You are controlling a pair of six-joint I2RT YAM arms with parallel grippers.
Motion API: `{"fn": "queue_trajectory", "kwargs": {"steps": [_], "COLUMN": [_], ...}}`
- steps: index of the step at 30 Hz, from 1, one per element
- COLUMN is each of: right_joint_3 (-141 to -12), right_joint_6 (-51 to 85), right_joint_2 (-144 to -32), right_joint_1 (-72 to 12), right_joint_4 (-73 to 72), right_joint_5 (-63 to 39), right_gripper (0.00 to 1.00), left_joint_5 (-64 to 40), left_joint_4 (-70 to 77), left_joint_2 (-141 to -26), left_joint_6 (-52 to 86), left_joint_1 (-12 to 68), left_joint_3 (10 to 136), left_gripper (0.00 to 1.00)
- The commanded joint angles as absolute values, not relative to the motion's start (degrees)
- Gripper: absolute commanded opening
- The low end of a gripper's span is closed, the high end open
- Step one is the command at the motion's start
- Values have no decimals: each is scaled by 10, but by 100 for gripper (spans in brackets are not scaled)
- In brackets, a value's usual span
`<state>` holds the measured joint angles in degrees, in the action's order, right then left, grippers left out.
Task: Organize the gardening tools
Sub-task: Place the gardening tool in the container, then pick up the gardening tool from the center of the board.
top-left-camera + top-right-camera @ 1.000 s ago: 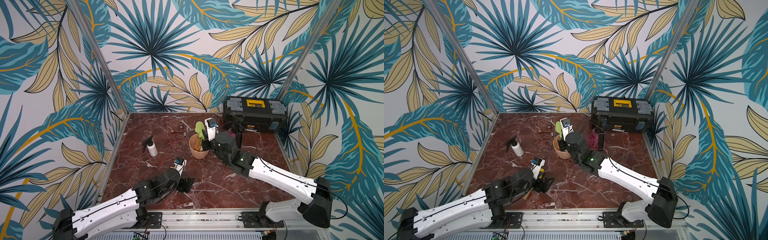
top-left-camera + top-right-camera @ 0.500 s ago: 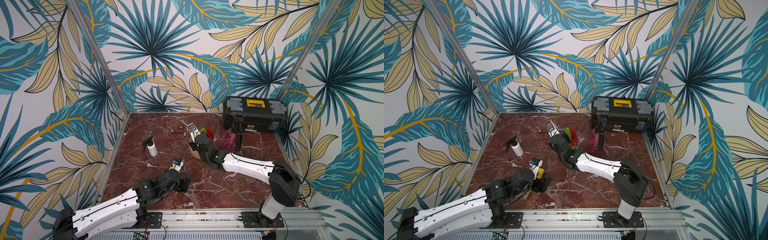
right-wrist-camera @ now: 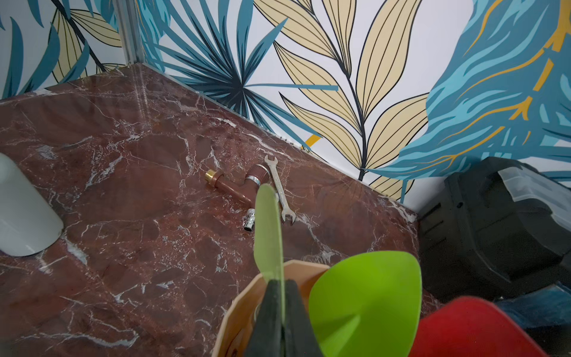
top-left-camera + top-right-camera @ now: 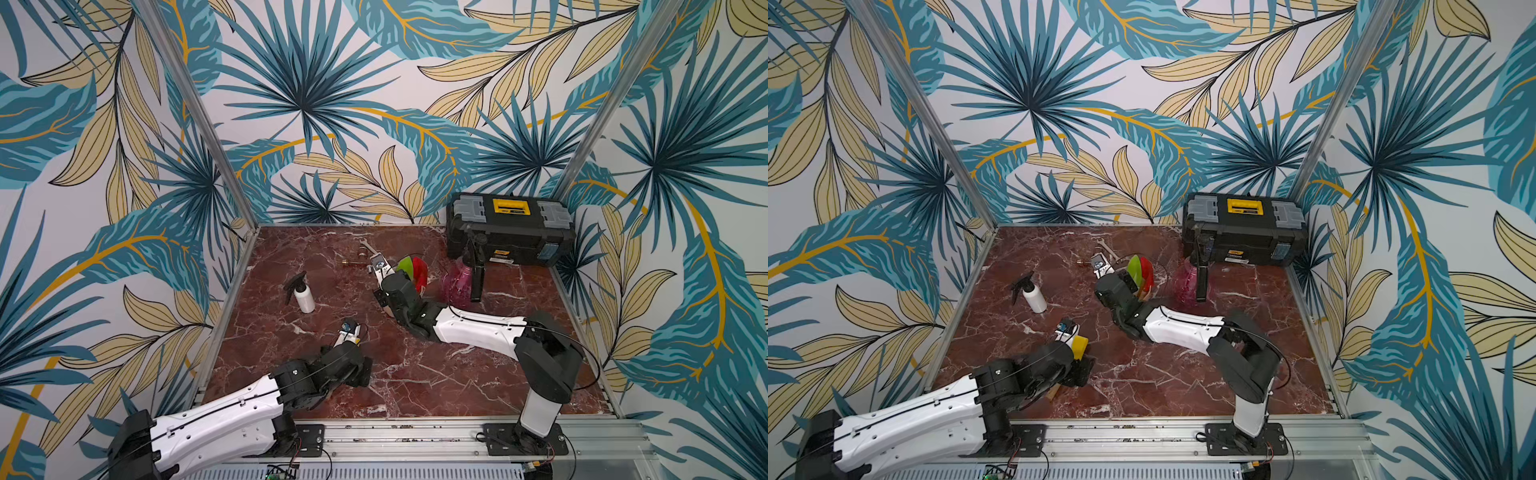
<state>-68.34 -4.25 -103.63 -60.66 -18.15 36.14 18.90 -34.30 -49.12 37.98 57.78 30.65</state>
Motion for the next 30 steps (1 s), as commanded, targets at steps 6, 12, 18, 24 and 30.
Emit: {"fn": "queue_trajectory", "kwargs": {"steps": [6, 12, 18, 24, 30], "right_joint_3": [-662, -659, -682, -699, -676], "right_joint_6": [-8, -4, 13, 51, 82], "right_joint_2": [-1038, -1003, -962, -915, -852], "right_joint_1": [-605, -605, -603, -604, -603], "right_joint_4": [-195, -176, -93, -4, 13], "right_joint_5": [356, 352, 345, 311, 274], "right_gripper": [15, 35, 52, 57, 57], "left_joint_5": [190, 188, 167, 137, 122], "left_joint_4": [-365, -405, -436, -475, -465], "left_joint_2": [-530, -539, -532, -532, -529], "left_joint_6": [401, 421, 440, 465, 475], "left_joint_1": [580, 580, 580, 580, 580], "left_joint_3": [304, 308, 307, 300, 276], "left_gripper": [94, 93, 92, 84, 77]}}
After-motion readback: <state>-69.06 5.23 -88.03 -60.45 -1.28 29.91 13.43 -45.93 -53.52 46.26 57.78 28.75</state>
